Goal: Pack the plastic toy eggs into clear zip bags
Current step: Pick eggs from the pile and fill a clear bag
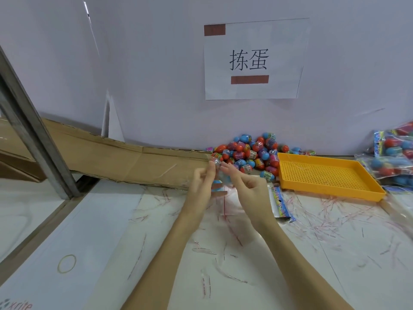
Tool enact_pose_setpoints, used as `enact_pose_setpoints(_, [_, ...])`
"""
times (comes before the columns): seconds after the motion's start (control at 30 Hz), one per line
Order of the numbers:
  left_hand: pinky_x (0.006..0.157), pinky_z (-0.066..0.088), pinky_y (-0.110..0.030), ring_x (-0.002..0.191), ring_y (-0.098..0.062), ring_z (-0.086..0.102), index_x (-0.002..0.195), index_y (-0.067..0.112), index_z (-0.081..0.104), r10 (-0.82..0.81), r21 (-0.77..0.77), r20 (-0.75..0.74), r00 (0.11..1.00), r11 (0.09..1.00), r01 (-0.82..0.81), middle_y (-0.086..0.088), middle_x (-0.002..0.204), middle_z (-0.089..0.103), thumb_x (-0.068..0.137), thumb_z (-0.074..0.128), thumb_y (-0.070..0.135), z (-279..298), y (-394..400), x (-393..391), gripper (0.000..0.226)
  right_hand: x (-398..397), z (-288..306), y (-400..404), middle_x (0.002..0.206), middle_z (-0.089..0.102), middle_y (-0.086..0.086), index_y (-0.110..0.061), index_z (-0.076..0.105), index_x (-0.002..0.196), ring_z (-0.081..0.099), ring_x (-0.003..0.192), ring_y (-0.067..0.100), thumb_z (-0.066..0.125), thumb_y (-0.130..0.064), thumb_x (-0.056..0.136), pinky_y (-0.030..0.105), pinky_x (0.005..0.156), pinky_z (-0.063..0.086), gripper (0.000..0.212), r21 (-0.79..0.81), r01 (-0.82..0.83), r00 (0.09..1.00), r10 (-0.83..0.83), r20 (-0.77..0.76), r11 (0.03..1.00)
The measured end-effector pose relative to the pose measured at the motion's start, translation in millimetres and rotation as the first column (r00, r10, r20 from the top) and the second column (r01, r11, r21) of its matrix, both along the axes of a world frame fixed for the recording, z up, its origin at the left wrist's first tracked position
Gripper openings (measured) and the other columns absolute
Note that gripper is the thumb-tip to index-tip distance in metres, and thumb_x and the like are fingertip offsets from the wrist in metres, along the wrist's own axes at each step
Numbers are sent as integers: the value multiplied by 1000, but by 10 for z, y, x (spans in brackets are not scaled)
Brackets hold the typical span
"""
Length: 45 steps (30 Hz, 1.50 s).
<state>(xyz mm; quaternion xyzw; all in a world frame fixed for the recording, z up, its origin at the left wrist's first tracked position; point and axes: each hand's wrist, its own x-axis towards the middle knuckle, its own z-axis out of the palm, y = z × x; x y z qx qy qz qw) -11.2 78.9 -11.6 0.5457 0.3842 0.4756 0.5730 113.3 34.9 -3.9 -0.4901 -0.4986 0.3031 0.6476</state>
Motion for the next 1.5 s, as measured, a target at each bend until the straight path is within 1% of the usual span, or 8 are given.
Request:
enact_pose_setpoints(0.2, [78,63,-35,102,-20,76,126,21,64,102,-60,154,983,994,-94,-4,118,74,79,79,51,-11,36,-88,58,-88,34,-11,121,74,8,-8,64,133,70,114,25,43,-43,104,31,92,58,50,21,-271,933,268,-238,962])
enact_pose_setpoints(0.43, [71,64,-33,95,-18,77,123,26,68,20,20,3,1000,1000,-20,4,105,80,82,84,41,-5,16,-102,47,-5,0,21,85,78,12,-16,50,131,74,73,31,50,-27,107,30,64,60,26,66,102,913,-67,-403,993])
enact_pose_setpoints(0.57, [71,56,-32,97,-21,76,119,26,73,-110,-60,-27,994,992,108,-2,110,78,89,79,28,11,37,-160,30,129,9,77,91,69,-18,-25,49,127,66,86,3,65,-37,97,20,70,53,36,139,358,933,-346,-101,923])
enact_pose_setpoints(0.67, [79,57,-34,99,-26,74,119,21,75,-285,-79,-3,959,956,284,-10,112,77,84,79,29,16,34,-195,36,277,19,62,95,71,-13,-34,65,114,66,88,-1,66,-50,95,18,72,53,25,-6,81,979,-79,189,997])
enact_pose_setpoints(0.77, [77,60,-29,100,-24,76,113,23,78,-239,-64,12,971,969,239,-9,110,78,81,87,27,8,25,-176,33,263,15,34,75,67,13,-13,74,86,58,64,12,66,-52,93,25,58,47,40,-65,-6,994,13,107,998])
enact_pose_setpoints(0.97, [89,62,-45,105,-28,74,121,17,72,-34,-156,100,994,986,50,-10,115,77,91,73,45,-2,-9,-47,41,236,-28,65,71,65,16,-5,68,77,58,66,38,65,-45,97,49,60,49,45,11,205,972,-204,113,979])
enact_pose_setpoints(1.2, [75,65,-39,96,-23,77,92,24,82,128,-51,43,991,991,-125,-3,101,79,105,58,36,11,-13,-13,29,196,-112,101,55,57,-3,-13,64,72,57,49,14,55,-35,104,23,44,42,40,142,415,851,-438,290,899])
enact_pose_setpoints(1.5, [74,62,-27,88,-16,76,109,16,75,104,-63,-16,994,993,-104,1,95,79,103,58,43,-14,20,-59,33,288,-23,59,49,48,-3,-18,58,65,43,45,17,53,-31,105,25,47,34,42,131,391,878,-412,244,911])
